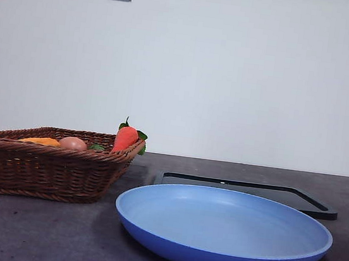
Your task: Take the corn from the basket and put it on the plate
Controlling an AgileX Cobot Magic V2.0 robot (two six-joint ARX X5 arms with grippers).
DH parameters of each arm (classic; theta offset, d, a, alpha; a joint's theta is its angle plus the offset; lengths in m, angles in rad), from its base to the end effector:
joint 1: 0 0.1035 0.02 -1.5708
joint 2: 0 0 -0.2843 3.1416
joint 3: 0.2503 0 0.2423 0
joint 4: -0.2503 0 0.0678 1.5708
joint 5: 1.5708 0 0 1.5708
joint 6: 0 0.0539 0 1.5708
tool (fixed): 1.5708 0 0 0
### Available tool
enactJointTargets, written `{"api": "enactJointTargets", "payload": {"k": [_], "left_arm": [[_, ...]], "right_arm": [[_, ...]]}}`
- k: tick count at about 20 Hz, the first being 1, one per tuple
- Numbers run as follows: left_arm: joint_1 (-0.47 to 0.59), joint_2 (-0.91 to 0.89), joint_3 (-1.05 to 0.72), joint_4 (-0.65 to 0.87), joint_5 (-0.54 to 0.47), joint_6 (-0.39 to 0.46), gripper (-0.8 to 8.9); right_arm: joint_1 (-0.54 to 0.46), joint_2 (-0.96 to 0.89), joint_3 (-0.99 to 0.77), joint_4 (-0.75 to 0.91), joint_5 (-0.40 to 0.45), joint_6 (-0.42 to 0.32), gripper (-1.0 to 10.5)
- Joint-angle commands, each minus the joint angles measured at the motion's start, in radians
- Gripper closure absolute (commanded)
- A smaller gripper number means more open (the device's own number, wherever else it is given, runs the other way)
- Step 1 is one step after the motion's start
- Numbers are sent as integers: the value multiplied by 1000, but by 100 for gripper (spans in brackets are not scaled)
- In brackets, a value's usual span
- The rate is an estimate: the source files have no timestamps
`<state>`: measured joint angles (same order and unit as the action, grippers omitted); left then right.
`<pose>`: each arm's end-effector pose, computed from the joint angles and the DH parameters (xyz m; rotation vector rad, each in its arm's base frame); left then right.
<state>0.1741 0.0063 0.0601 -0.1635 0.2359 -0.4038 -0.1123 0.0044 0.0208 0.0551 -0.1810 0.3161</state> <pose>0.0872 0.0026 0.1647 -0.4256 0.1185 -0.0392 0.0905 -0.0004 0.1772 0.3054 -0.0593 0.0793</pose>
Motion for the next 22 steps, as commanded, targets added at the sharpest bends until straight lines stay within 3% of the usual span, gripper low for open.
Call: {"api": "enactJointTargets", "payload": {"k": [1, 10, 17, 22], "left_arm": [[2, 7, 68, -15, 10, -10, 809], [1, 170, 252, -117, 155, 13, 809], [-5, 342, 426, -288, 292, 181, 809], [-43, 423, 523, -402, 348, 254, 809]], "right_arm": [[-1, 0, 50, -5, -2, 51, 945], [-1, 99, 290, -239, -22, 0, 945], [0, 272, 472, -480, -183, -124, 945], [31, 394, 583, -600, -273, -185, 945]]}}
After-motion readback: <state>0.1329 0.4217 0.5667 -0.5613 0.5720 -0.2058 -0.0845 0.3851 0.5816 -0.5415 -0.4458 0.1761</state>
